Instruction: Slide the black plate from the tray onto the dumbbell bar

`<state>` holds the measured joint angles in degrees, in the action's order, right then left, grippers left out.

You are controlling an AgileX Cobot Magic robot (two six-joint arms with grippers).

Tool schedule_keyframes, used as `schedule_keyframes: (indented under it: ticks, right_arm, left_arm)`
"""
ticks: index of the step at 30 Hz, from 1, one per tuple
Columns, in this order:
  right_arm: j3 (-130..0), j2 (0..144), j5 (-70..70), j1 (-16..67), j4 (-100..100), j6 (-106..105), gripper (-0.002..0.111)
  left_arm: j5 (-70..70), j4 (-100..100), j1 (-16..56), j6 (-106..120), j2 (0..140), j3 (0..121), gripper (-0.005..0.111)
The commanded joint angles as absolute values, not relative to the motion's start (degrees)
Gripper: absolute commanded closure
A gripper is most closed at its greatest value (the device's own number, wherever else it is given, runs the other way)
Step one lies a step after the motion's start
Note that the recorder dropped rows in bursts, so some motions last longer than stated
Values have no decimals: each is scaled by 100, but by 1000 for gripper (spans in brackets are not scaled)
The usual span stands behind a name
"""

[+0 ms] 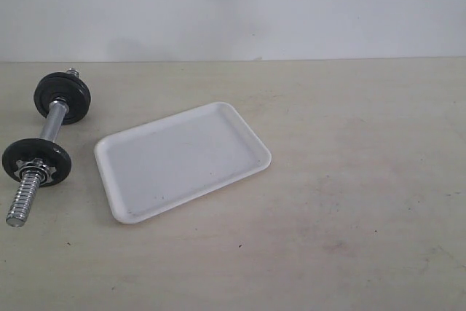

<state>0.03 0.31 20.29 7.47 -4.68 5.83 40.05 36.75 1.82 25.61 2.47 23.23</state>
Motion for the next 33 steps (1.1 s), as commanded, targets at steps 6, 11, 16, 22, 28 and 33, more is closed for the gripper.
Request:
schedule_keyframes:
  ticks: [6,11,16,22,28,33]
  right_arm:
    - [0,0,1995,716,-518,562,108]
    - [0,0,2010,362,-518,578,108]
    - [0,0,2010,234,-518,578,108]
    - [0,0,1998,235,-518,578,108]
    - [0,0,1998,235,-518,589,108]
    - [0,0,1998,235,-518,589,108]
  left_arm:
    - [3992,3697,178,2553,212,2303,102]
    - [3992,3697,178,2553,212,2303,102]
    - [3992,3697,178,2565,212,2303,102]
    - [3992,3697,178,2577,212,2303,102]
    - [3992,3697,178,2577,212,2303,102]
    - [3992,3697,178,2577,212,2303,102]
